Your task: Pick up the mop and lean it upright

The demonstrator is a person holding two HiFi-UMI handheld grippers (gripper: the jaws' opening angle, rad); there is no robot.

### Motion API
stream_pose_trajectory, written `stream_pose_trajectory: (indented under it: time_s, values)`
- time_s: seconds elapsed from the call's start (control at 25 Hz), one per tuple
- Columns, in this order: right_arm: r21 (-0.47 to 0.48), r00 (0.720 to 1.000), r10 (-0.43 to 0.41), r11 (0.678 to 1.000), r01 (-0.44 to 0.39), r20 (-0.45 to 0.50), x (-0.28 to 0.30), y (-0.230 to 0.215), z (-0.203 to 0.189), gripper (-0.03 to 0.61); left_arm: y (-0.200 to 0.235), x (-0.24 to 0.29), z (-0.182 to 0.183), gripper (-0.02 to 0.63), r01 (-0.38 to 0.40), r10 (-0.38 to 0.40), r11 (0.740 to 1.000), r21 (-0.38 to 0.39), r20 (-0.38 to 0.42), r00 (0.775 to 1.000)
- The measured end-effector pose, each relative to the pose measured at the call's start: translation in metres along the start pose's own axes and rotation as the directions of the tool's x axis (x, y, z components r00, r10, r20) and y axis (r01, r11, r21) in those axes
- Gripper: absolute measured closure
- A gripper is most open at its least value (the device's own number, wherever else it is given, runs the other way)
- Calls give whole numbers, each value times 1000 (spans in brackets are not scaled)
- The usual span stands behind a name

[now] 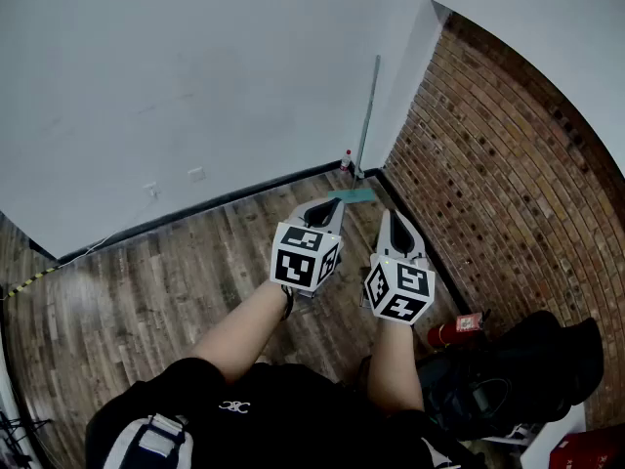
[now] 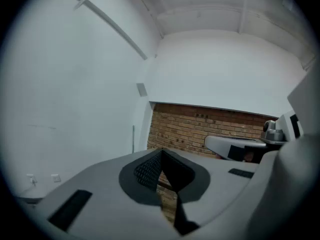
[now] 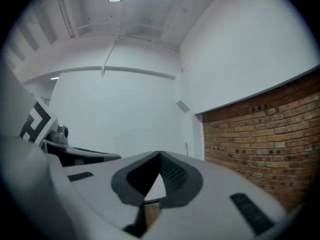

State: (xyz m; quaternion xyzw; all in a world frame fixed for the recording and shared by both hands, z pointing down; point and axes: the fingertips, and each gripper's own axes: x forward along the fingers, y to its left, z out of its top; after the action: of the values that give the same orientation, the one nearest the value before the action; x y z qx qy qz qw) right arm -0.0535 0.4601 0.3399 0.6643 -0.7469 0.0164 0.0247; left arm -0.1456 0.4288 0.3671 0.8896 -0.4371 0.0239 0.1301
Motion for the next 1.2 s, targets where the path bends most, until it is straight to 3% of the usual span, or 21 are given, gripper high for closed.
stream_pose_trajectory:
  time_s: [0.44, 0.76, 1.0, 1.2]
  values:
    - [-1, 999, -32, 999, 32, 9, 17, 26, 2, 566, 30, -4, 1, 618, 32, -32, 999, 32, -9, 999]
    - [-5, 996, -74, 997, 74, -42, 36, 54, -23, 566, 74, -7, -21, 618, 47, -48, 999, -25, -53, 997]
    - [52, 989, -141, 988, 143, -44, 59, 28, -34, 566, 83, 19, -25, 617, 45, -46, 999, -18, -53, 998]
    - [85, 993, -116, 989, 118, -26, 99, 5, -39, 566, 86, 63, -17, 618, 31, -31, 999, 12, -45, 998]
